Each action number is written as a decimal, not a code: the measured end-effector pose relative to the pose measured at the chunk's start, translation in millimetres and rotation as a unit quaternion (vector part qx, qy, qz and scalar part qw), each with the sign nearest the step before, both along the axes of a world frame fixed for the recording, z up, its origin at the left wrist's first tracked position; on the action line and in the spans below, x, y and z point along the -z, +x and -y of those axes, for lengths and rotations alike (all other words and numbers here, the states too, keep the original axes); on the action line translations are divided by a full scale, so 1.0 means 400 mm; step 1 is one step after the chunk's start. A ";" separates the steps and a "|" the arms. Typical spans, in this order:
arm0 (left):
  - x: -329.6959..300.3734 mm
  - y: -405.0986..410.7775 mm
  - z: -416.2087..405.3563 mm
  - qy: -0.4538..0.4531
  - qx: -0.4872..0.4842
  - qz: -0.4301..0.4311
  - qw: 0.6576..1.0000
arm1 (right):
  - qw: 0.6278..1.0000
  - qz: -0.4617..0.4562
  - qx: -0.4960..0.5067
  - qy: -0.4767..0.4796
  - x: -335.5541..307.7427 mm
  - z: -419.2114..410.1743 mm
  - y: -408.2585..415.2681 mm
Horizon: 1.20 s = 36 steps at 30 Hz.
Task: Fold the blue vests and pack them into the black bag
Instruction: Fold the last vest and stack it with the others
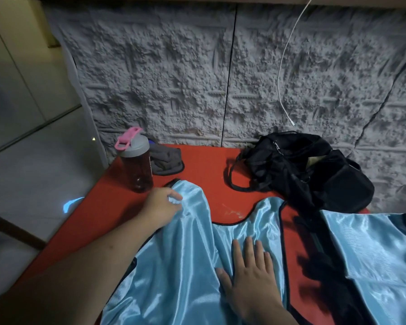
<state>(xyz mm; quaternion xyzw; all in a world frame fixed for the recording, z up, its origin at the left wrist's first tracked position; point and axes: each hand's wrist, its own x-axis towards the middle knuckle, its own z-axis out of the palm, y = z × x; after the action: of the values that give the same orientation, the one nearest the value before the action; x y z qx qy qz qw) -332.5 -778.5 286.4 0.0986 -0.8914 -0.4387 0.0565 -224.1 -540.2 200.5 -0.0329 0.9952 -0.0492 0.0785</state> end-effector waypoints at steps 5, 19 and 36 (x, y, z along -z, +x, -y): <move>-0.023 0.008 -0.012 0.069 -0.009 0.170 0.983 | 1.000 0.002 -0.003 0.020 0.019 -0.003 0.005; -0.051 0.093 0.030 -0.443 0.112 0.346 0.820 | 0.998 0.013 -0.026 -0.062 -0.124 -0.022 -0.047; 0.024 -0.073 -0.019 0.113 -0.016 -0.068 0.991 | 0.973 0.041 -0.055 -0.219 -0.092 -0.041 -0.177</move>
<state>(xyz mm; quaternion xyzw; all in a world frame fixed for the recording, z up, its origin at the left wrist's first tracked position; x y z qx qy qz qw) -361.8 -771.0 276.8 0.0884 -0.8288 -0.5410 0.1121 -294.9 -523.8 237.3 -0.1024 0.9527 -0.2633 0.1123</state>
